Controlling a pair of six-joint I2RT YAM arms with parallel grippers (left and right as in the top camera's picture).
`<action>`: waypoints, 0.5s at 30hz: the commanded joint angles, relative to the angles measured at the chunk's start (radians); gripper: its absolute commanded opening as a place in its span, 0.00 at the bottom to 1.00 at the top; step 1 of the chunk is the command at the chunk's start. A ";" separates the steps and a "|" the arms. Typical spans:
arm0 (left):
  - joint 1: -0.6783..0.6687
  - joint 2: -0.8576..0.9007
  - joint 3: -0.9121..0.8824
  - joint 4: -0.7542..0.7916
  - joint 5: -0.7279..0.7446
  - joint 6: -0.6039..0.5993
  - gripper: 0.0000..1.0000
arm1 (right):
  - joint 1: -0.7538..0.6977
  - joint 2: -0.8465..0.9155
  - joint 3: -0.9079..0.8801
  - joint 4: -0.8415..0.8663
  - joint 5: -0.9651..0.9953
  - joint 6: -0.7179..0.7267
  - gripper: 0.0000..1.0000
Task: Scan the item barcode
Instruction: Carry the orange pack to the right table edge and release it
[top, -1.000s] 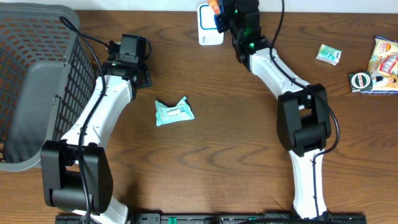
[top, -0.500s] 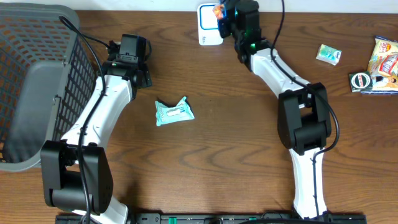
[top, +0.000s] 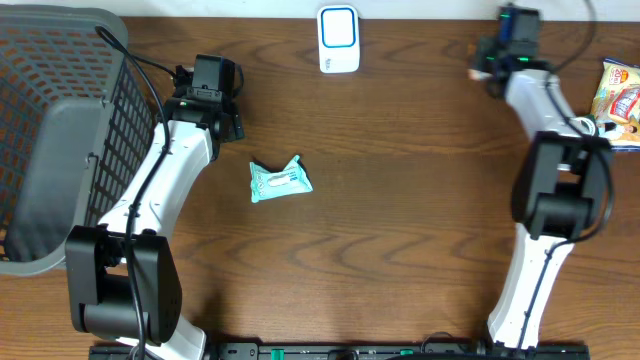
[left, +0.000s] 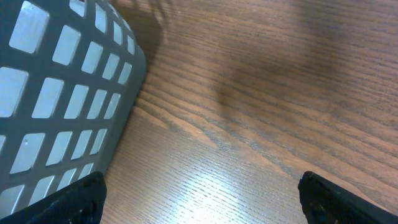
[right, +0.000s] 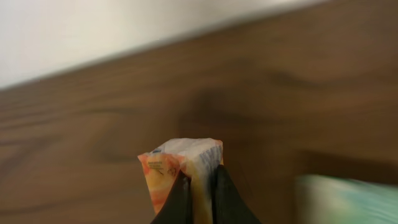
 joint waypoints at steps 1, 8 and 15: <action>0.001 -0.004 0.012 -0.003 -0.013 0.005 0.98 | -0.064 -0.062 0.016 -0.053 0.083 0.025 0.01; 0.001 -0.004 0.012 -0.003 -0.013 0.005 0.98 | -0.199 -0.060 -0.010 -0.181 0.175 0.027 0.99; 0.001 -0.004 0.012 -0.003 -0.013 0.005 0.98 | -0.238 -0.060 -0.066 -0.197 -0.107 0.027 0.99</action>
